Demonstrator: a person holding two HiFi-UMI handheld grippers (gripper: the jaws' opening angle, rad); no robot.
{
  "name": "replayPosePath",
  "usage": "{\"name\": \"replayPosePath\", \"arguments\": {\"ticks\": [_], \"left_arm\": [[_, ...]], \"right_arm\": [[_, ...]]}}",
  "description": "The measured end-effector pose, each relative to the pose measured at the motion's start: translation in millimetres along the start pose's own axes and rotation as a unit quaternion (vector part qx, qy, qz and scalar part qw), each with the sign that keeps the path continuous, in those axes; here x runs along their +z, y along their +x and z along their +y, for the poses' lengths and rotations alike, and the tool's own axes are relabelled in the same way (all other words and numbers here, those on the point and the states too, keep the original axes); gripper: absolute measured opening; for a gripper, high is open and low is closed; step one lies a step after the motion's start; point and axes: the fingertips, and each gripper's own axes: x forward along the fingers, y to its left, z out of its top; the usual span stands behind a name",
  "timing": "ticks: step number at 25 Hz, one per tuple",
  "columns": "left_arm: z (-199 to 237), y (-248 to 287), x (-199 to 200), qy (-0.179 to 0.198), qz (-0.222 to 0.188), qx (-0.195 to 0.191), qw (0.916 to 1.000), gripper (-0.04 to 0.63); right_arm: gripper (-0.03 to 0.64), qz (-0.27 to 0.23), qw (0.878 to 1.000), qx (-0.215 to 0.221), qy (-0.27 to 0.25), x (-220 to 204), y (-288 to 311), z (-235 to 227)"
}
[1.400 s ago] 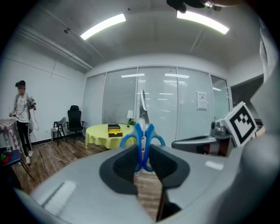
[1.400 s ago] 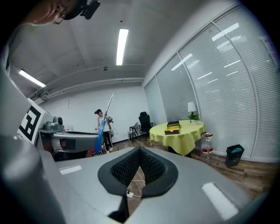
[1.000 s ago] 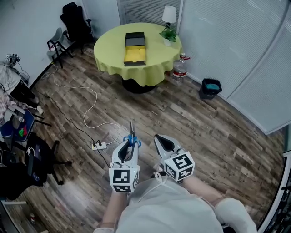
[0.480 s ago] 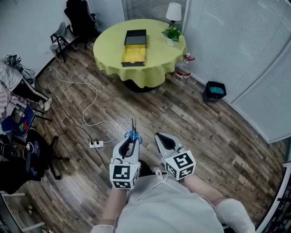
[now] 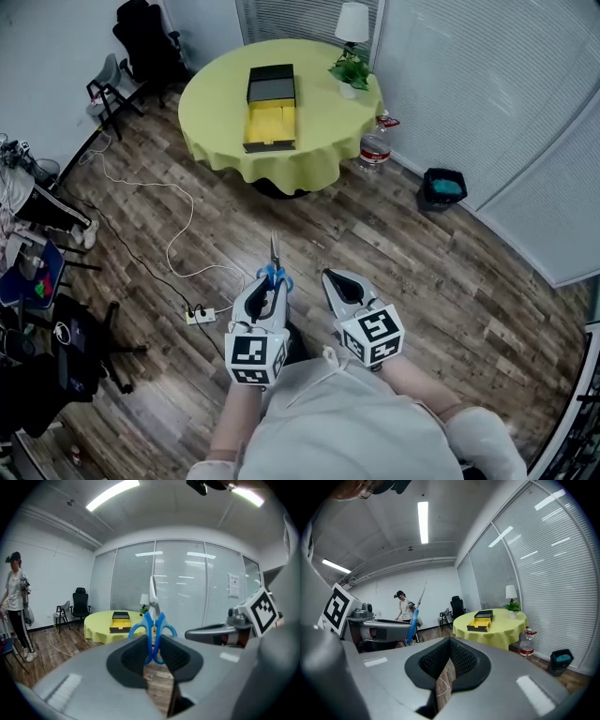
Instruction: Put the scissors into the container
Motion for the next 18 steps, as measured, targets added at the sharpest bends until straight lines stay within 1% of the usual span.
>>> {"name": "replayPosePath", "arguments": {"ticks": [5, 12, 18], "left_arm": [[62.9, 46.4, 25.6, 0.004, -0.001, -0.019, 0.9998, 0.083], [172.9, 103.2, 59.9, 0.009, -0.003, -0.033, 0.9994, 0.083], [242.5, 144.6, 71.2, 0.012, 0.0, -0.048, 0.9988, 0.083]], "right_arm": [[-0.002, 0.004, 1.0, -0.015, 0.004, 27.0, 73.7, -6.6], [-0.002, 0.0, 1.0, -0.031, 0.005, 69.9, 186.5, -2.0], [-0.002, 0.005, 0.999, -0.048, 0.004, 89.0, 262.6, -3.8]]}}
